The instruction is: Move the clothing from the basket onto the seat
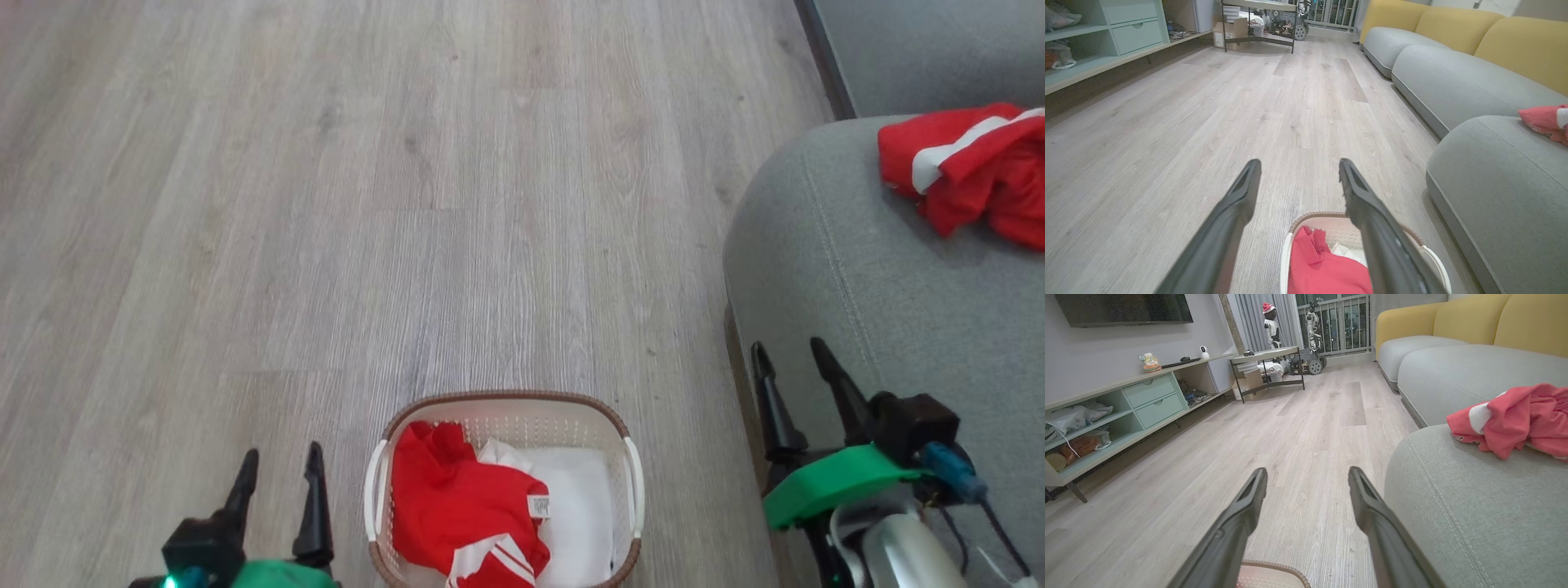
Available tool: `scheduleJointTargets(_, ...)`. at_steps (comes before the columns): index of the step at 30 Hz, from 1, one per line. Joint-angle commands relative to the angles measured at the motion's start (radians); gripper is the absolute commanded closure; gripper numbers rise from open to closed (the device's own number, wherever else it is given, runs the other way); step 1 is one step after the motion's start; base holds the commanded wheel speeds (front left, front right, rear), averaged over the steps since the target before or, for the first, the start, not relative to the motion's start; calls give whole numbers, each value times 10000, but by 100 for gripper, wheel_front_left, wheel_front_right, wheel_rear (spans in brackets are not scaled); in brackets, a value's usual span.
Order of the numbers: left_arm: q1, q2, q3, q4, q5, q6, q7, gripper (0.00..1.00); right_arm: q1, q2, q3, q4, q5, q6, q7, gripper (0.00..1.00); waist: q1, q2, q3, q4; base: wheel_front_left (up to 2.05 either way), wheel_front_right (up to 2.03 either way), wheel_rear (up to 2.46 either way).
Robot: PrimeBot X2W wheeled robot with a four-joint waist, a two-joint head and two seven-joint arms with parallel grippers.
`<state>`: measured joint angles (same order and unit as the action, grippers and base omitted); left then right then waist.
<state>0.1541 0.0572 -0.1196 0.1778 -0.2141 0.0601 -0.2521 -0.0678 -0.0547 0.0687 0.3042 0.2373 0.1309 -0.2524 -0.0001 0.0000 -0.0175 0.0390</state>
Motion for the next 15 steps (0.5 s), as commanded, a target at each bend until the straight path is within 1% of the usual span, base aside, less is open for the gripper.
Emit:
scheduleJointTargets(1,-534,-53,194,-174,160,-114,-97,0,-339,45,79,-530,-57,-2,-93,0,1,0,186,-20,0,0,0)
scheduleJointTargets(6,-1144,-50,-250,257,465,-397,-97,0,-564,45,-309,-1007,-243,-2,-93,0,1,0,1023,-92,0,0,0)
scheduleJointTargets(7,-1144,-50,-250,257,465,-397,-97,0,-564,45,-309,-1007,-243,-2,-93,0,1,0,1023,-92,0,0,0)
scheduleJointTargets(10,-1773,-44,-618,820,719,-621,-90,0,-836,45,-440,-1365,-353,-2,-93,0,1,0,1805,-178,0,0,0)
scheduleJointTargets(15,-3278,-24,-1468,2277,1288,-1011,181,0,-1410,45,-786,-1870,-680,-2,-93,0,1,0,3413,-385,0,0,0)
